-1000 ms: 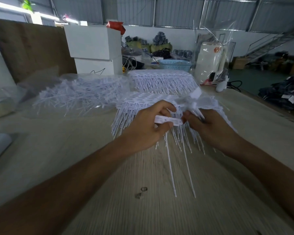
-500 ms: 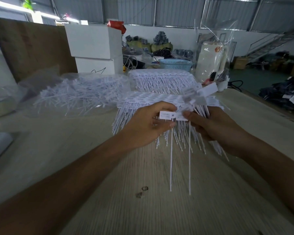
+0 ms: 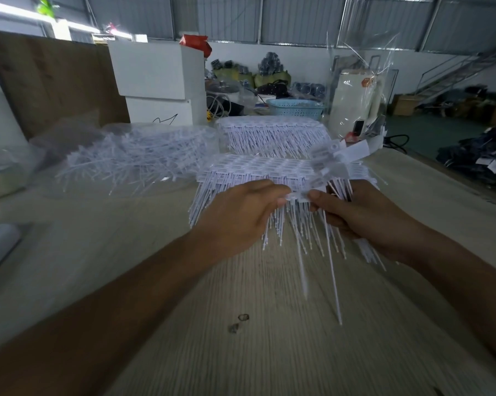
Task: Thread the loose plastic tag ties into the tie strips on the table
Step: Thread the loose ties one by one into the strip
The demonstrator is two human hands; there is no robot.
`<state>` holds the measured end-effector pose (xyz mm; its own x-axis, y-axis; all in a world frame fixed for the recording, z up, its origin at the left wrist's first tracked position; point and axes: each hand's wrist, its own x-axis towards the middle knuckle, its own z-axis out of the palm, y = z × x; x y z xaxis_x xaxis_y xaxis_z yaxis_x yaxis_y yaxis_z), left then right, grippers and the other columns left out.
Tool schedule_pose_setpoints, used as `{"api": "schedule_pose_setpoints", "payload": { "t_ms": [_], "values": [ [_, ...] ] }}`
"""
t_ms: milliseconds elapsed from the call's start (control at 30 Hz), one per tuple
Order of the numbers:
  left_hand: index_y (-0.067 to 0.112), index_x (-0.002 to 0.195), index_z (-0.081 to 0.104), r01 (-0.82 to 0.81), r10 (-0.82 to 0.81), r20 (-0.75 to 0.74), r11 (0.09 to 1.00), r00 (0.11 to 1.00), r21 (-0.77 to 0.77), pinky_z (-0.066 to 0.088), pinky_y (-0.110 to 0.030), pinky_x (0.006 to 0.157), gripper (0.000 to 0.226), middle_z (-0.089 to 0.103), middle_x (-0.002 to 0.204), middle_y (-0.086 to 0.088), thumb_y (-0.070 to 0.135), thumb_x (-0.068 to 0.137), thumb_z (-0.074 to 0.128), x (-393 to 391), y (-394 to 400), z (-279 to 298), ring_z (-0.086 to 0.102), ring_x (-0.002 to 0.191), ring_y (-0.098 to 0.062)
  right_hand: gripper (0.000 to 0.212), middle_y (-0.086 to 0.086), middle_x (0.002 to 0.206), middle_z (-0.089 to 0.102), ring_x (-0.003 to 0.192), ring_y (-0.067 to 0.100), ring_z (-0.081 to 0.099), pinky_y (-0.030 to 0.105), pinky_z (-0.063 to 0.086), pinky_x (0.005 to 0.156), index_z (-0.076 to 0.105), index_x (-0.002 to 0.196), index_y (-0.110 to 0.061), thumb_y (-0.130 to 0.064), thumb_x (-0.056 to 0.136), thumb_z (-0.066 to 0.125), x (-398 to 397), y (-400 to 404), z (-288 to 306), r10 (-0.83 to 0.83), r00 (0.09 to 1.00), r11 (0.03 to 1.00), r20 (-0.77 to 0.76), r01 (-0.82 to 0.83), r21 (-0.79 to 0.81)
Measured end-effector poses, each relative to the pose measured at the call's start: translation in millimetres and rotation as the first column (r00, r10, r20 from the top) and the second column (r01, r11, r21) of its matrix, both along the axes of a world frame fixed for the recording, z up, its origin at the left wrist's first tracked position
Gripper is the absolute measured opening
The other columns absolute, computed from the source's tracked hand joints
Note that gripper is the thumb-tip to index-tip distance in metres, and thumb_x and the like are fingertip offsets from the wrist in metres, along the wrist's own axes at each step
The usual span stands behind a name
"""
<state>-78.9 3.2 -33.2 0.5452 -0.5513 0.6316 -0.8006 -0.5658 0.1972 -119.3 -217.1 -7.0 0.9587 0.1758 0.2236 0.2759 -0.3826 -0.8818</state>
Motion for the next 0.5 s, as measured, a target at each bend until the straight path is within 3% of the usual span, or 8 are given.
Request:
{"api": "schedule_pose_setpoints", "payload": {
  "t_ms": [233, 333, 433, 500],
  "values": [
    [0.006, 0.109, 0.071, 0.053, -0.061, -0.064, 0.992, 0.996, -0.112, 0.052, -0.039, 0.071, 0.031, 0.071, 0.091, -0.006, 0.023, 0.105, 0.045, 0.4, -2.6, 0.3, 0.065, 0.077, -0.019, 0.034, -0.008, 0.050, 0.045, 0.041, 0.003, 0.037, 0.015, 0.030, 0.042, 0.056, 0.065, -0.020, -0.029, 0.097, 0.060, 0.6, 1.0, -3.0, -0.007, 0.997, 0.997, 0.083, 0.013, -0.076],
    [0.008, 0.101, 0.073, 0.070, -0.090, -0.105, 0.981, 0.990, -0.183, 0.051, -0.030, 0.065, 0.030, 0.067, 0.076, 0.008, 0.020, 0.102, 0.046, -0.2, -3.9, 0.0, 0.058, 0.061, -0.001, 0.034, -0.008, 0.050, 0.044, 0.042, 0.003, 0.037, 0.015, 0.030, 0.043, 0.055, 0.067, -0.017, -0.030, 0.097, 0.060, 1.7, 0.4, -3.8, -0.003, 0.995, 0.996, 0.097, 0.011, -0.091],
    [0.012, 0.089, 0.071, 0.056, -0.098, -0.175, 0.971, 0.980, -0.234, 0.049, -0.026, 0.061, 0.028, 0.059, 0.061, 0.023, 0.017, 0.101, 0.046, 0.8, -5.0, -1.0, 0.059, 0.057, -0.007, 0.035, -0.008, 0.050, 0.043, 0.042, 0.003, 0.037, 0.015, 0.031, 0.044, 0.052, 0.066, -0.017, -0.031, 0.097, 0.060, 1.9, 0.3, -4.6, 0.003, 0.993, 0.996, 0.116, 0.008, -0.094],
    [0.010, 0.085, 0.071, 0.039, -0.097, -0.227, 0.968, 0.969, -0.248, 0.048, -0.026, 0.059, 0.029, 0.061, 0.060, 0.020, 0.013, 0.103, 0.049, 2.2, -5.4, -2.9, 0.060, 0.052, -0.009, 0.037, -0.008, 0.050, 0.042, 0.042, 0.003, 0.036, 0.015, 0.030, 0.044, 0.050, 0.064, -0.018, -0.029, 0.098, 0.060, 1.5, 0.3, -4.7, 0.016, 0.992, 0.996, 0.125, -0.005, -0.086]
  ]
}}
